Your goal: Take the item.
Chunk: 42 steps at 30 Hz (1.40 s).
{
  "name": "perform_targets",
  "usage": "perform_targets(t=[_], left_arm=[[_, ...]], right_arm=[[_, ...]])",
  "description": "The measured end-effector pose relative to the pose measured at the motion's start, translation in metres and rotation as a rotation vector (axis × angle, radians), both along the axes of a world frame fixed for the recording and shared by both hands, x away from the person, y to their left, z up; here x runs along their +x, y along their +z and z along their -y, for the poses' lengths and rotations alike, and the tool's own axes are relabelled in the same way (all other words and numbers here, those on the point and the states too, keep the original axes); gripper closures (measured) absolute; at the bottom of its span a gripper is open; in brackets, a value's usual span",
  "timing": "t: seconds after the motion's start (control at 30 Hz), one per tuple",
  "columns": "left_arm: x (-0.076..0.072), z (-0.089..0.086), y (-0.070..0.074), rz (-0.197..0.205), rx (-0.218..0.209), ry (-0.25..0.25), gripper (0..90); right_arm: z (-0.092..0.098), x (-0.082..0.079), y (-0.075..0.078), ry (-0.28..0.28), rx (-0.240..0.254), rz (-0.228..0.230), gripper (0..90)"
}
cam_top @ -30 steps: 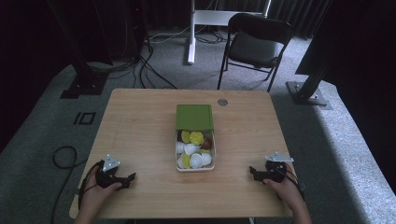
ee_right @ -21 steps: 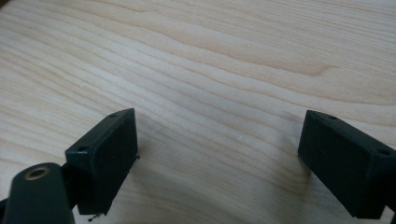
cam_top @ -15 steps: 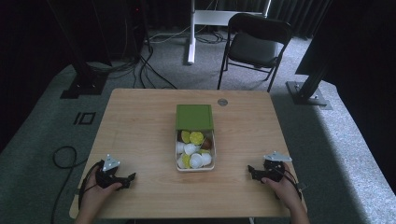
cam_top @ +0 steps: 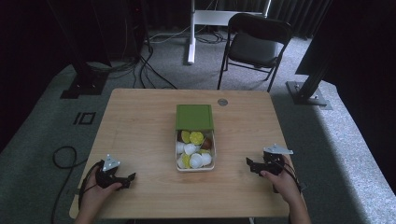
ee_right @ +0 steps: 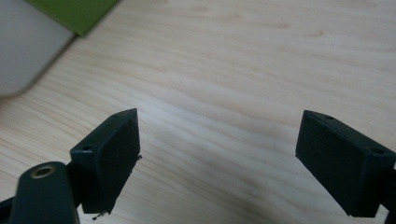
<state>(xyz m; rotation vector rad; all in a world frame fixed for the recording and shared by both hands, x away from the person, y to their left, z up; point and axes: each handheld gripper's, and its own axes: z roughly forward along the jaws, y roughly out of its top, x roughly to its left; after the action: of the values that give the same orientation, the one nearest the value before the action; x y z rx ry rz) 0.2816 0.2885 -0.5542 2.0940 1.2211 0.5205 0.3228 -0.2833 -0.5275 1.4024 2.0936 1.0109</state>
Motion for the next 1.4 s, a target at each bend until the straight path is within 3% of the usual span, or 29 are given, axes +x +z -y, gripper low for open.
perform_targets(t=[0.43,0.8,1.4], left_arm=[[0.000,0.000,0.000,0.000,0.000,0.001,10.3],[0.000,0.000,0.000,0.000,0.000,0.000,10.2],[0.000,0.000,0.000,0.001,0.000,0.000,10.3]], right_arm=[[-0.019,0.007,0.035,0.054,0.007,0.056,16.3],[-0.046,0.012,0.072,0.153,0.030,0.122,16.3],[-0.096,0.013,0.100,0.300,0.061,0.168,16.4]])
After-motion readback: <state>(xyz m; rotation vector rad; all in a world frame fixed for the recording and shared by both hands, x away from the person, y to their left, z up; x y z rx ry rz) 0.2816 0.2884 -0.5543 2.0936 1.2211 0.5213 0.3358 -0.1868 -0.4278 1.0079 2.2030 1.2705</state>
